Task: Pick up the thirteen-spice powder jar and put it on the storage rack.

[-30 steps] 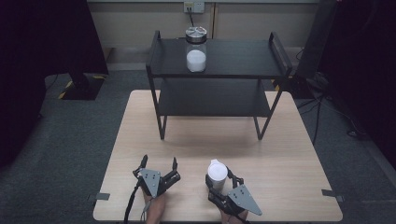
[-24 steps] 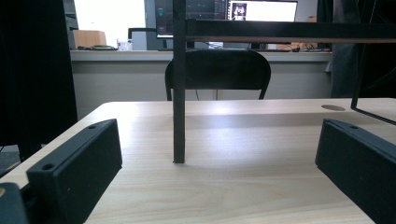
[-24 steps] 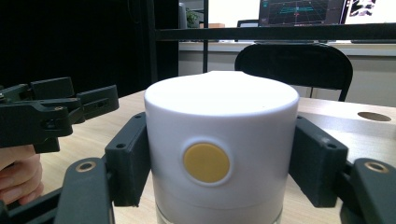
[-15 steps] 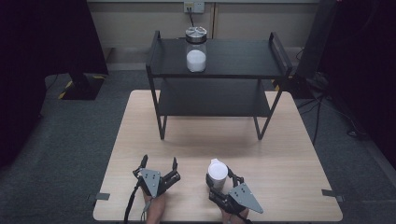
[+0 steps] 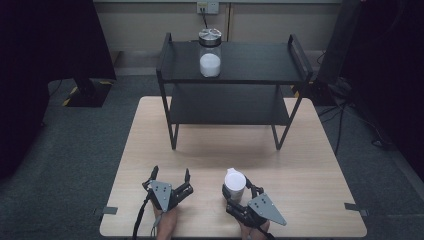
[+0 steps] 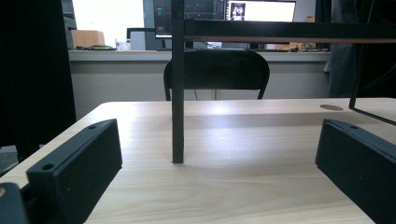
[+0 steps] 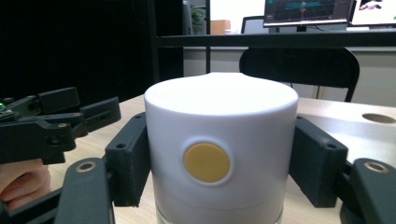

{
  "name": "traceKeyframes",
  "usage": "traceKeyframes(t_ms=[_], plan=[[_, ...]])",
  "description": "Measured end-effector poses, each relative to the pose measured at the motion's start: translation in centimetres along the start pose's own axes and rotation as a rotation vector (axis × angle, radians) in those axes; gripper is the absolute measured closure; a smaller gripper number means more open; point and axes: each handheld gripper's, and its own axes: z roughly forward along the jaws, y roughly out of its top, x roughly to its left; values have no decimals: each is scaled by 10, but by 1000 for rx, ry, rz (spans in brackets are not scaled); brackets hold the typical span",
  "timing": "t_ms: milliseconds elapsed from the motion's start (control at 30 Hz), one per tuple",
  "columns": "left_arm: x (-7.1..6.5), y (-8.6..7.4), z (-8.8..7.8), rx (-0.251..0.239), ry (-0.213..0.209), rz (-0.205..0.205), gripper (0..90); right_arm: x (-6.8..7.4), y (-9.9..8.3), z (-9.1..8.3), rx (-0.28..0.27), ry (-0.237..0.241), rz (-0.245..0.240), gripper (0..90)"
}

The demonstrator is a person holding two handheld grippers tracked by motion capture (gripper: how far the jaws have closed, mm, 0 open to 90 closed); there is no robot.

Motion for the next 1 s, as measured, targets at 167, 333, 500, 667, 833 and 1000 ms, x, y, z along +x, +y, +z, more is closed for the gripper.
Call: traceKeyframes(t_ms=[167,333,500,667,833,1000], plan=[[0,0,0,0,0,0,0,-7,2,-1,-15,19,-6,301],[0,0,0,0,0,0,0,-14,8,-3,-13,37,-7,301],[0,0,0,0,0,1,0,-22,18,-4,-6,62,-19,301],[0,0,0,0,-1,1,0,-30,28,-2,-10,94,-22,301],[0,0,0,0,-1,0,0,-37,40,1,-15,120,-29,301],[1,0,0,0,-4,1,0,-42,49,3,-11,148,-42,301]])
